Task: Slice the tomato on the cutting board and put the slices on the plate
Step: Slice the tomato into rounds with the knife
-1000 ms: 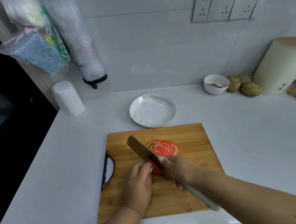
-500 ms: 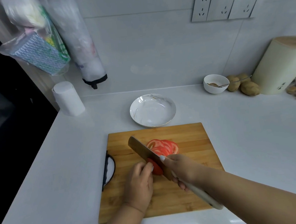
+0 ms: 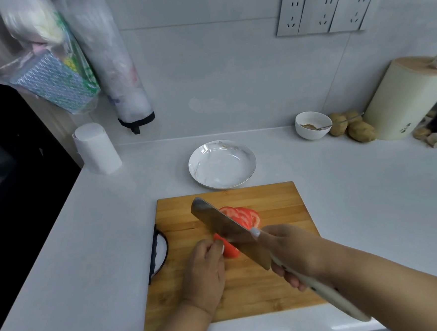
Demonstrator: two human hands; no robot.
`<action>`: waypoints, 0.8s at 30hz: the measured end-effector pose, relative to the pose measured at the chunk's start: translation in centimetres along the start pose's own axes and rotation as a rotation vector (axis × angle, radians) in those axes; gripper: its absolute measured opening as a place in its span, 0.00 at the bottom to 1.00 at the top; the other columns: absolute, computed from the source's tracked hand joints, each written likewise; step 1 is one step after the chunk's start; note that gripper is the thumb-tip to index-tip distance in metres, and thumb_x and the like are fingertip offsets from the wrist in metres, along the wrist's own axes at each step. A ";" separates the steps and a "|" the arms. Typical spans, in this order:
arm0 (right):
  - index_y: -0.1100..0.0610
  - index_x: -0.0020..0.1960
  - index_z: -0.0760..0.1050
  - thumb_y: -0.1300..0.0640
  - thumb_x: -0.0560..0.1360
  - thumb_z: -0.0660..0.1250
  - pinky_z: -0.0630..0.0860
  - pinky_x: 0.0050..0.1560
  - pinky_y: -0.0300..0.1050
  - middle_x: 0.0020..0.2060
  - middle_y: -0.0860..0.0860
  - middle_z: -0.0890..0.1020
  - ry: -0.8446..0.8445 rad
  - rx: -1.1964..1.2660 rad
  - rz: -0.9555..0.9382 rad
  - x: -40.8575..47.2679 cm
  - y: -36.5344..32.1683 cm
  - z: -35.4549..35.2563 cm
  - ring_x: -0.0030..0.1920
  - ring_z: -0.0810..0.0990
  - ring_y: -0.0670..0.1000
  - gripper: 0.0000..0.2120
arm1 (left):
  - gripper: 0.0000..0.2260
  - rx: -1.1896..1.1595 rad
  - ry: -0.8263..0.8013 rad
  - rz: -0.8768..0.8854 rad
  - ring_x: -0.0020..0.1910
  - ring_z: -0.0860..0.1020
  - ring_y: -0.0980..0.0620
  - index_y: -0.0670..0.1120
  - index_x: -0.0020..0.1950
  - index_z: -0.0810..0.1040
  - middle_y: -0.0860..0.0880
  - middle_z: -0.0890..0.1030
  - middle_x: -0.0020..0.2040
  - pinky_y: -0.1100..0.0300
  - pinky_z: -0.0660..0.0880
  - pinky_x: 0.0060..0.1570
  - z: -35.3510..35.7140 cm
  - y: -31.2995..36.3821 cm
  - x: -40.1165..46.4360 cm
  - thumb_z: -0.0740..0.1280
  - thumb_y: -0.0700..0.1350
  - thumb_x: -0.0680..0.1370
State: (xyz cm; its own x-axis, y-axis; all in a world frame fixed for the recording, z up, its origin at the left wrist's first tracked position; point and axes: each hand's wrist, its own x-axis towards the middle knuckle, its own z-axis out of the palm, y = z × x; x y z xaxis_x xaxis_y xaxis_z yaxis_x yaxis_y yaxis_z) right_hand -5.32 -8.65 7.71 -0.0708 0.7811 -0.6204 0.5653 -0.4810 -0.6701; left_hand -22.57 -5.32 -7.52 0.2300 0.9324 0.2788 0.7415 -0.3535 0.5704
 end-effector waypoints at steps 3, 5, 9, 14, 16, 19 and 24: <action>0.54 0.50 0.73 0.37 0.80 0.50 0.71 0.24 0.37 0.26 0.50 0.74 -0.001 -0.018 0.006 -0.3 0.0 0.1 0.21 0.71 0.47 0.23 | 0.10 0.001 -0.003 0.027 0.39 0.79 0.49 0.45 0.51 0.79 0.45 0.79 0.45 0.59 0.79 0.34 -0.1 0.1 0.1 0.70 0.36 0.72; 0.54 0.52 0.73 0.37 0.80 0.50 0.72 0.24 0.37 0.27 0.51 0.74 0.000 -0.020 0.017 -0.3 -0.1 0.2 0.21 0.71 0.47 0.23 | 0.10 -0.010 -0.005 0.018 0.40 0.79 0.49 0.45 0.51 0.79 0.45 0.79 0.45 0.59 0.79 0.36 -0.3 0.3 0.1 0.70 0.36 0.72; 0.56 0.46 0.71 0.39 0.81 0.50 0.71 0.23 0.36 0.27 0.50 0.73 0.014 -0.035 0.033 -0.2 -0.2 0.4 0.19 0.71 0.46 0.22 | 0.11 -0.042 0.013 0.053 0.39 0.79 0.49 0.44 0.49 0.79 0.45 0.79 0.43 0.61 0.76 0.36 -0.4 0.4 0.2 0.71 0.33 0.70; 0.54 0.44 0.70 0.40 0.81 0.50 0.69 0.22 0.34 0.26 0.50 0.73 0.023 -0.049 0.038 -0.2 -0.3 0.3 0.18 0.70 0.46 0.21 | 0.12 -0.044 0.023 0.046 0.39 0.79 0.49 0.44 0.50 0.79 0.45 0.79 0.44 0.64 0.73 0.37 -0.4 0.3 0.1 0.71 0.33 0.70; 0.53 0.43 0.70 0.39 0.81 0.49 0.69 0.22 0.34 0.26 0.50 0.73 0.021 -0.051 0.042 -0.2 -0.4 0.3 0.18 0.70 0.46 0.21 | 0.12 -0.047 0.023 0.043 0.40 0.79 0.48 0.43 0.52 0.79 0.44 0.79 0.45 0.62 0.74 0.37 -0.4 0.3 0.1 0.71 0.33 0.70; 0.54 0.45 0.71 0.39 0.81 0.50 0.72 0.23 0.37 0.27 0.51 0.74 0.011 -0.039 0.037 -0.1 -0.4 0.3 0.19 0.71 0.46 0.21 | 0.12 -0.042 0.017 0.051 0.40 0.79 0.49 0.43 0.51 0.80 0.45 0.79 0.44 0.63 0.74 0.37 -0.4 0.2 0.1 0.71 0.32 0.70; 0.51 0.50 0.72 0.39 0.81 0.50 0.73 0.25 0.38 0.28 0.51 0.74 -0.011 -0.028 0.056 0.0 -0.2 0.4 0.21 0.72 0.47 0.20 | 0.13 -0.019 -0.002 0.077 0.39 0.79 0.48 0.42 0.50 0.80 0.44 0.80 0.44 0.64 0.73 0.37 -0.3 0.1 0.2 0.73 0.31 0.68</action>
State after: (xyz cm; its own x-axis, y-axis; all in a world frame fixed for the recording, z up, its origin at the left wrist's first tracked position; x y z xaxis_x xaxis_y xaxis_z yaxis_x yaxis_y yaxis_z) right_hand -5.77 -8.72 7.62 -0.0473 0.7487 -0.6612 0.5917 -0.5123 -0.6225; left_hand -22.59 -5.21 -7.20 0.2868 0.9027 0.3208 0.7094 -0.4252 0.5621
